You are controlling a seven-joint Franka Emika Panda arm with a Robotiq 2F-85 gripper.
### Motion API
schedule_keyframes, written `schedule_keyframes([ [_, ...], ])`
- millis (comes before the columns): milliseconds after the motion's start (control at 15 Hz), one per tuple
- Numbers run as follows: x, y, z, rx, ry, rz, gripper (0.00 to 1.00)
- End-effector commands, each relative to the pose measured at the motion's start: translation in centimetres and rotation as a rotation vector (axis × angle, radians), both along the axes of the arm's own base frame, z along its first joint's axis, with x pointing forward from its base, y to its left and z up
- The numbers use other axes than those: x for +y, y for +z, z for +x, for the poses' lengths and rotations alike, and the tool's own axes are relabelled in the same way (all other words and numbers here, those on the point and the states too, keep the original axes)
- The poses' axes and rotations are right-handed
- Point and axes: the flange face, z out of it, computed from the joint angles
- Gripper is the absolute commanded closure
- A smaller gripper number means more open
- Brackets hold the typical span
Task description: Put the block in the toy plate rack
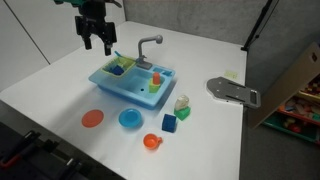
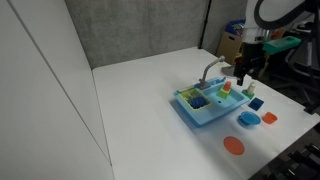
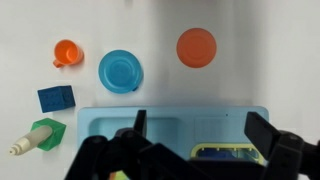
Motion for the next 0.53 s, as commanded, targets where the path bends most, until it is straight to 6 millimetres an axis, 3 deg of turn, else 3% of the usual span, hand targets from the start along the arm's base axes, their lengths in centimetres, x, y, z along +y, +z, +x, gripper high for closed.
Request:
schedule_keyframes([
  [0, -0.7, 3.5, -3.1, -0.022, 0.019, 0.007, 0.00],
  [467, -1.0, 11.4, -5.7, -0.097, 0.002, -0.022, 0.00],
])
